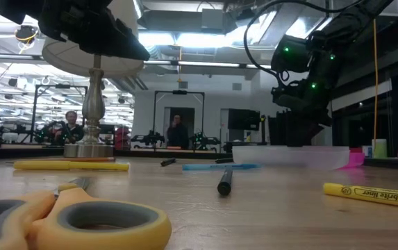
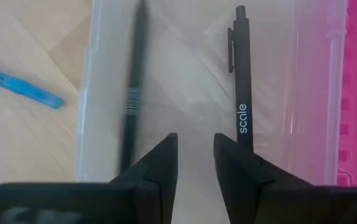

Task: Pick & place school supplies into a supply box
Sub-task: Put the black pen into the pink supply box

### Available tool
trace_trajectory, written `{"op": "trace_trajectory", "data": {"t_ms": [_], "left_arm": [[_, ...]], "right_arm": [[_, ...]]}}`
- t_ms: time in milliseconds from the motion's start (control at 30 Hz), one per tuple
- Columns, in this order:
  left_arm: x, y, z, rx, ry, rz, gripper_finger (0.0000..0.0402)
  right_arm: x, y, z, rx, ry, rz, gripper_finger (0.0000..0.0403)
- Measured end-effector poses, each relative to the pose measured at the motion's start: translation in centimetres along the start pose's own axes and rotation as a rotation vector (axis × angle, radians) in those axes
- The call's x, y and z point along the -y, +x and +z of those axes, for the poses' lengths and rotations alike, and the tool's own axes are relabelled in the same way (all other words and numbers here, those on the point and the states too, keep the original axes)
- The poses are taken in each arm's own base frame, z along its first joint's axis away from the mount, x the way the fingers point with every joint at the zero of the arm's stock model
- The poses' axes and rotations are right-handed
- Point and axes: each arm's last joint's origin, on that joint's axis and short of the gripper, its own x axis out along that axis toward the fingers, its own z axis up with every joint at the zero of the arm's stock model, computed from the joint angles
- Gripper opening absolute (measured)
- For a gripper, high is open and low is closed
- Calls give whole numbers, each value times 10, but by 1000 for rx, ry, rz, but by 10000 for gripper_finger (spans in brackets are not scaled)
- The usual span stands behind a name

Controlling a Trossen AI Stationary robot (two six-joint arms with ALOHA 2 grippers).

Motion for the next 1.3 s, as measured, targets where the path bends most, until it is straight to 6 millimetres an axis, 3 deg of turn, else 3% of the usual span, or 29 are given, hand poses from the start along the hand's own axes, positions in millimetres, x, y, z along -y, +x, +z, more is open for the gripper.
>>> {"op": "trace_trajectory", "data": {"t_ms": [167, 333, 533, 700, 867, 1100, 1300], "left_arm": [[-1, -2, 1, 0, 23, 9, 4], [-5, -11, 6, 38, -9, 15, 4], [-8, -23, 2, 0, -63, 10, 4], [-8, -29, -14, -1, -81, 11, 3], [-9, -34, -17, 49, -96, 15, 3], [-10, -37, -16, 62, -99, 16, 3], [-11, -35, -17, 54, -99, 22, 3]], "right_arm": [[0, -7, 1, 21, -2, 34, 108], [1, -28, 4, 104, -42, 72, 98], [1, -54, 9, 250, -139, 115, 52], [-2, -62, 18, 372, -210, 141, 7], [-9, -63, 27, 475, -230, 170, 18], [-19, -62, 40, 632, -398, 167, 6], [-17, -68, 60, 858, -390, 35, 28]]}}
